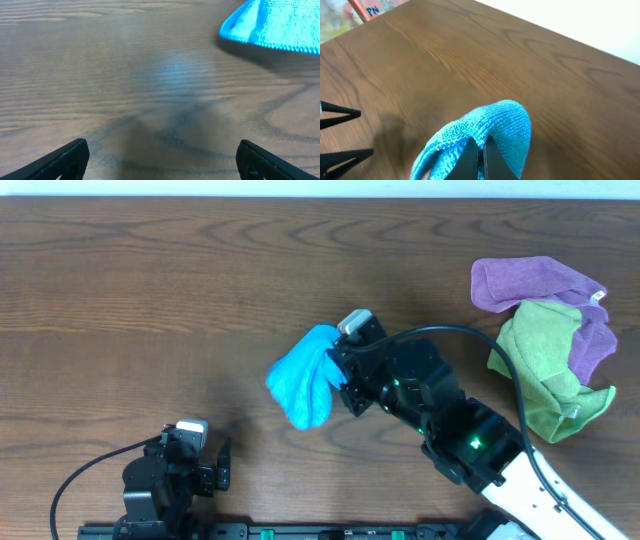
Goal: Fold the cloth
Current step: 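Pull the blue cloth left off the pile with the right gripper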
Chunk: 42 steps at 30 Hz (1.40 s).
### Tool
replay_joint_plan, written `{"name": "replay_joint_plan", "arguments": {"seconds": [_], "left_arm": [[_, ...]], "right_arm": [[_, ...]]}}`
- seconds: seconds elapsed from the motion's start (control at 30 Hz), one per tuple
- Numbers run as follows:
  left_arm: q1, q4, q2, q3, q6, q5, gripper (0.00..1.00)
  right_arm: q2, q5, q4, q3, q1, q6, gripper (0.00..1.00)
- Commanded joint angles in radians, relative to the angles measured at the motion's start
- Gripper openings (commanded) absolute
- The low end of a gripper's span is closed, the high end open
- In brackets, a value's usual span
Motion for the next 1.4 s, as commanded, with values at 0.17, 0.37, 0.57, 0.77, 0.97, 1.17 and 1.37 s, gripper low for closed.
{"name": "replay_joint_plan", "arguments": {"seconds": [0.17, 0.37, 0.57, 0.77, 0.97, 1.17, 1.37], "left_arm": [[-0.005, -0.045, -0.006, -0.015, 0.022, -0.006, 0.95], [-0.005, -0.045, -0.006, -0.015, 0.021, -0.006, 0.95], [-0.005, -0.045, -0.006, -0.015, 0.021, -0.006, 0.95], [-0.005, -0.045, -0.006, -0.015, 0.021, -0.006, 0.95], [-0.005, -0.045, -0.006, -0.015, 0.021, -0.006, 0.95], [-0.005, -0.045, -0.006, -0.015, 0.021, -0.006, 0.95], [-0.005, -0.045, -0.006, -0.015, 0.021, -0.006, 0.95]], "right_arm": [[0.200, 0.179, -0.146, 0.019, -0.100, 0.029, 0.13], [0.250, 0.381, -0.047, 0.021, -0.219, 0.029, 0.68], [0.209, 0.013, -0.053, 0.026, -0.234, -0.061, 0.67], [0.263, -0.296, -0.154, 0.024, -0.195, -0.138, 0.67], [0.394, -0.372, -0.202, 0.024, -0.140, -0.189, 0.70], [0.474, -0.344, -0.205, 0.024, -0.093, -0.230, 0.73], [0.518, -0.272, -0.240, 0.024, -0.061, -0.281, 0.73]]}}
